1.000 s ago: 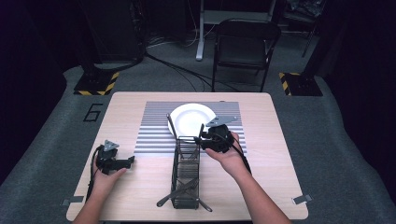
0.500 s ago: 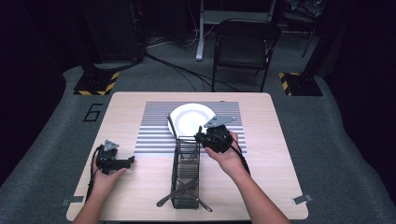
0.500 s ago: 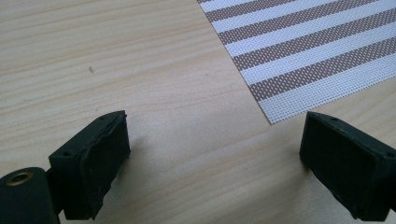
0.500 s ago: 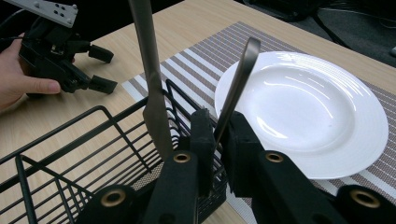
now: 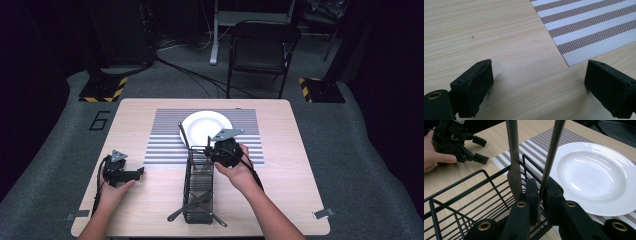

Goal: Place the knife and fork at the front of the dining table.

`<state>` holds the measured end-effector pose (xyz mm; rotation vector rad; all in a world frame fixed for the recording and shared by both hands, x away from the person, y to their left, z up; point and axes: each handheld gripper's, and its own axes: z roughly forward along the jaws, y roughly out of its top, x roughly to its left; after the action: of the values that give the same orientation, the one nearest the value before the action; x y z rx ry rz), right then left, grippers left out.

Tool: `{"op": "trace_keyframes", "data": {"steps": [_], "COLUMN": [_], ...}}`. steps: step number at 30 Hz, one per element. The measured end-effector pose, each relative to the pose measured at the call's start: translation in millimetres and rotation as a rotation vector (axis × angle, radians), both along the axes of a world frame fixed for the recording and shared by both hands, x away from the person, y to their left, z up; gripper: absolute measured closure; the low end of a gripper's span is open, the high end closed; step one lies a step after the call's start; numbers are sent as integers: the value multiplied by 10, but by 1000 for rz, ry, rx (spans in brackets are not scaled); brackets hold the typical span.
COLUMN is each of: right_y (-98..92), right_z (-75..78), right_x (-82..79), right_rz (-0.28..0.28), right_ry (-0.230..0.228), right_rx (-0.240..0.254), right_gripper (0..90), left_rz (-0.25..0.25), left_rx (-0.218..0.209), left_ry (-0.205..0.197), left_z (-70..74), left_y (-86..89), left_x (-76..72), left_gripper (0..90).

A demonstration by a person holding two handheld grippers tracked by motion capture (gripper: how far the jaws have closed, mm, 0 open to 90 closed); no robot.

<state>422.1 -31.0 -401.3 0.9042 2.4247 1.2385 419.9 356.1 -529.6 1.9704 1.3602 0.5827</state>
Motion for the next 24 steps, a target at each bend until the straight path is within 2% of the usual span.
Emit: {"op": "trace_keyframes", "data": {"steps": [4,7,11,13,15,22,24], "right_y": [61,117,141,172,191,175,161], "right_z": [-48,-105,-124,-143,-159,-156,-137], "right_x": [-12,-18,-19,-28,-29,-4,0], "right_rz": [8,21,24,17,19,13,18], "right_ry": [0,-5,0,7,-8,-13,-10], "right_rx": [-15,-55,-66,-88,-116,-114,-95], "right_gripper": [829,834,839,841,852,864,869], "left_rz": [0,0,0,0,0,0,0], "left_rx": [0,0,0,0,0,1,0], "left_ry": [0,0,0,0,0,0,0], "left_z": [0,0,0,0,0,0,0], "left_y": [0,0,0,0,-1,0,-1], "left_x": [0,0,0,0,0,0,0], "left_gripper": [83,83,83,83,82,82,83]}}
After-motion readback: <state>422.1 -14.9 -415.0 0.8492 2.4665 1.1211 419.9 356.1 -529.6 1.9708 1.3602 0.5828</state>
